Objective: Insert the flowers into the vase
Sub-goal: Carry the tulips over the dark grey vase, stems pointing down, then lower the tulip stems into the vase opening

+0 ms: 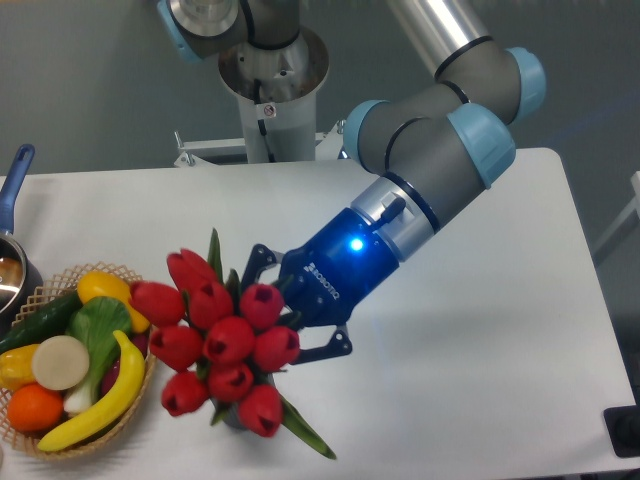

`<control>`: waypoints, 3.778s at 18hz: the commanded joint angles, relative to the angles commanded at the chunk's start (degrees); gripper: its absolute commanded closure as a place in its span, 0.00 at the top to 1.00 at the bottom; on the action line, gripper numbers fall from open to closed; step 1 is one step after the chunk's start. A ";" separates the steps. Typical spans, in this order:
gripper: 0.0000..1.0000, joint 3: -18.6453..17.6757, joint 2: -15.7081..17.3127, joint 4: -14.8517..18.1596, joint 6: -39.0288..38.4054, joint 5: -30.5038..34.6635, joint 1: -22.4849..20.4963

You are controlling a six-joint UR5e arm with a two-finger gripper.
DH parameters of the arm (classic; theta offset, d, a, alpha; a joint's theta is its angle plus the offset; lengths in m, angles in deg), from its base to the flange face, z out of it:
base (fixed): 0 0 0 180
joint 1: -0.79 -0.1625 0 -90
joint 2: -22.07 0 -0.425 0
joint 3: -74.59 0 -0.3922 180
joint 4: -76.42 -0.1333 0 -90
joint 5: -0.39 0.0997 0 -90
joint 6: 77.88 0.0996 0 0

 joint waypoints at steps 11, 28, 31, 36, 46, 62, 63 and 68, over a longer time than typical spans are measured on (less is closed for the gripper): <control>0.00 -2.99 -0.35 -0.09 0.09 -0.18 1.76; 0.00 -10.36 -1.85 -0.18 9.13 0.52 1.85; 0.00 -12.04 -1.76 -0.18 11.42 0.88 1.85; 0.00 -15.72 -1.85 -0.17 16.25 1.05 1.76; 0.10 -18.89 -2.11 -0.18 20.04 4.30 0.97; 1.00 -23.90 0.08 -0.18 20.65 5.62 -2.80; 1.00 -24.17 0.26 -0.18 20.65 5.62 -2.98; 1.00 -24.87 0.70 -0.26 20.83 5.54 -4.04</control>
